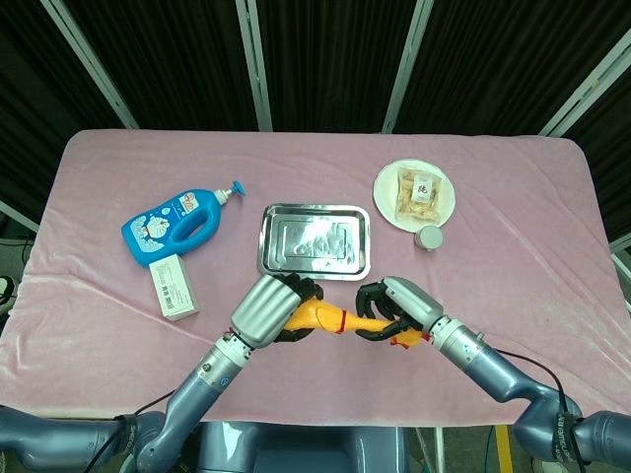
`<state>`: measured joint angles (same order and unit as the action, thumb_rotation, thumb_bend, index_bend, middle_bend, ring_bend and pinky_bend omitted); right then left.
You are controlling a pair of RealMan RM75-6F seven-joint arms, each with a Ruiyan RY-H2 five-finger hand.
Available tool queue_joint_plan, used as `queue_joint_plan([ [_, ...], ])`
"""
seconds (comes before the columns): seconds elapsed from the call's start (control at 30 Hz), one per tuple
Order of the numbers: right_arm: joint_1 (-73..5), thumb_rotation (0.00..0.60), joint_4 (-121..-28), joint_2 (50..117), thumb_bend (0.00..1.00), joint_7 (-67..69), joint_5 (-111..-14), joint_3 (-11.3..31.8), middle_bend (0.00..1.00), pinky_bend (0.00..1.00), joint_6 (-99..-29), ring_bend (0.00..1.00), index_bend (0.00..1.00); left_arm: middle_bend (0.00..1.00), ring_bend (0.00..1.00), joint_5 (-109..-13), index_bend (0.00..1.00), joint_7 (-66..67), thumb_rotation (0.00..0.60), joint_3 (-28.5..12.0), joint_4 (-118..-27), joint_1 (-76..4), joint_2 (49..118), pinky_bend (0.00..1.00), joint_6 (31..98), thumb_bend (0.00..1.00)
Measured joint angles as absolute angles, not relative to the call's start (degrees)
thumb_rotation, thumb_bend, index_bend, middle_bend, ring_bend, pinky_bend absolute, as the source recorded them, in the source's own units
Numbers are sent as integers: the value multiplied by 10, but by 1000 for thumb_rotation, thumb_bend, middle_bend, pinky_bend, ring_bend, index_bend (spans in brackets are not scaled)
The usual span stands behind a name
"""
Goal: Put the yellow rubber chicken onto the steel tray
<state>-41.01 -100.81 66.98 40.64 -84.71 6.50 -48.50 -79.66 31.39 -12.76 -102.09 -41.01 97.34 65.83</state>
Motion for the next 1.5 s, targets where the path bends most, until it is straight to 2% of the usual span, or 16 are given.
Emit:
queue_joint_plan([
  [0.03,-410,600,-1008,670,487,407,-847,65,821,929,-485,828,1000,816,703,-796,713,313,600,-127,-1020,-411,974,703,658,611],
  [0.1,-410,600,-1006,670,487,408,-847,65,821,929,-485,828,1000,722,618,-795,588,311,600,-126,-1020,-411,973,670,658,427],
  [0.17,-409,600,-1005,670,487,409,-845,65,821,929,-485,829,1000,561,471,-794,405,307,600,-124,-1020,-410,972,546,660,210],
  [0.23,-409,600,-1003,670,487,409,-844,65,821,929,-486,828,1000,425,352,-795,280,304,600,-122,-1020,-407,971,429,666,99],
  [0.33,-409,600,-998,670,488,409,-838,66,821,929,-484,829,1000,263,219,-798,150,302,600,-120,-1022,-403,966,297,674,32],
  [0.47,-408,600,-989,670,488,411,-830,68,821,929,-483,828,1000,186,157,-796,83,293,600,-120,-1030,-400,951,241,676,25],
  [0.67,-407,600,-984,670,489,420,-829,70,821,929,-482,828,1000,167,139,-792,72,299,600,-118,-1037,-400,944,229,676,25],
  [0.9,-407,600,-983,669,489,430,-832,71,821,929,-483,829,1000,179,142,-783,124,309,600,-118,-1037,-402,944,229,676,29],
  [1.2,-405,600,-990,663,489,441,-846,69,821,930,-489,830,1000,235,170,-766,180,327,600,-122,-1029,-412,961,253,673,157],
  [1.33,-405,600,-993,661,489,444,-852,67,821,931,-492,830,1000,291,230,-761,221,332,600,-127,-1019,-417,977,296,678,237],
  [1.5,-404,600,-996,658,489,446,-856,65,821,931,-495,830,1000,494,424,-760,388,327,600,-131,-1013,-420,986,442,682,417],
])
